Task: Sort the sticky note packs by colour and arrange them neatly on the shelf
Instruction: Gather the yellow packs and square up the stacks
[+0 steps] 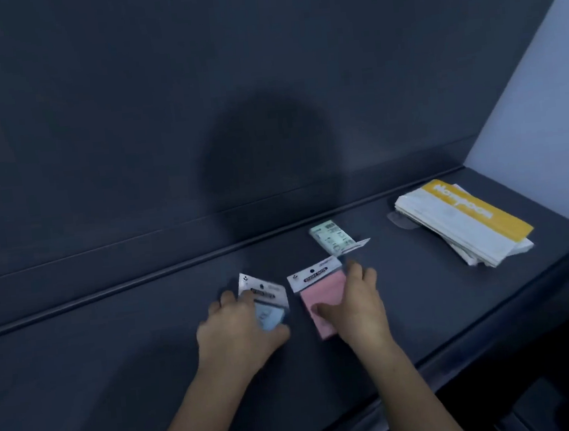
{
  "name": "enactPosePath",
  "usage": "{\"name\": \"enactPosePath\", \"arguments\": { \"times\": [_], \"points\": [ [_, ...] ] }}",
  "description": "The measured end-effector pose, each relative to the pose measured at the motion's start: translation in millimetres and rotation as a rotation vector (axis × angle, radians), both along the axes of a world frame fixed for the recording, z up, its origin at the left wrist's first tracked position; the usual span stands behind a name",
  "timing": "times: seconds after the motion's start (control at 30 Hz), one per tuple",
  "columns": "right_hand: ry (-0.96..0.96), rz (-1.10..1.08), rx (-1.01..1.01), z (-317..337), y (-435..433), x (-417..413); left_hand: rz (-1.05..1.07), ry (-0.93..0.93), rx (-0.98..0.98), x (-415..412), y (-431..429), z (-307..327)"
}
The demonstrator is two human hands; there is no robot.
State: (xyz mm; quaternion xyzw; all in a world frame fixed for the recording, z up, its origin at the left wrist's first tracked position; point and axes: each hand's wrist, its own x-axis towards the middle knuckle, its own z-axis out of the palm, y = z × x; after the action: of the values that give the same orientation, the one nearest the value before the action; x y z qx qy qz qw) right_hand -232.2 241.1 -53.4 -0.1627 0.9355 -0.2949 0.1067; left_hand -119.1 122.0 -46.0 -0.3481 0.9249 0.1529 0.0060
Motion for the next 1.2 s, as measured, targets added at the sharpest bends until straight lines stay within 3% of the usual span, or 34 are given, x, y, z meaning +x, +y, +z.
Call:
{"name": "enactPosePath", "arguments": {
  "times": [0.1,0.23,0.33,0.43,0.63,0.73,0.87,0.93,1.0,1.1,1.2],
  "points": [
    [-0.164,0.035,-0.226,0,1,-21,0.185,0.348,0.529,-20,1,19],
    [-0.442,-0.029,-0.739,12,2,-37,0.472,0.714,1.304,-45,-6,38],
    [-0.607,-0.025,-1.004,29,3,-46,0.462,0.932,1.635,-41,-4,38],
    [-0.736,0.073,-1.053,37,-4,-49,0.403,0.944,1.686,-47,1,35],
    [-0.535,0.163,-0.830,14,-21,-34,0.454,0.880,1.471,-56,8,20],
    [-0.293,0.180,-0.636,5,-18,-44,0.505,0.880,1.395,-55,6,13],
    [0.322,0.212,-0.301,4,-1,-84,0.533,0.883,1.399,-53,6,11],
    [0.383,0.238,-0.017,-6,2,-105,0.558,0.891,1.403,-51,5,10],
    [0.346,0.241,0.107,-15,2,-116,0.579,0.903,1.408,-47,6,8],
    [0.397,0.255,0.032,-22,-2,-117,0.600,0.931,1.409,-37,6,8],
    [0.392,0.331,-0.175,-9,-12,-96,0.611,0.985,1.397,-23,4,10]
  ]
}}
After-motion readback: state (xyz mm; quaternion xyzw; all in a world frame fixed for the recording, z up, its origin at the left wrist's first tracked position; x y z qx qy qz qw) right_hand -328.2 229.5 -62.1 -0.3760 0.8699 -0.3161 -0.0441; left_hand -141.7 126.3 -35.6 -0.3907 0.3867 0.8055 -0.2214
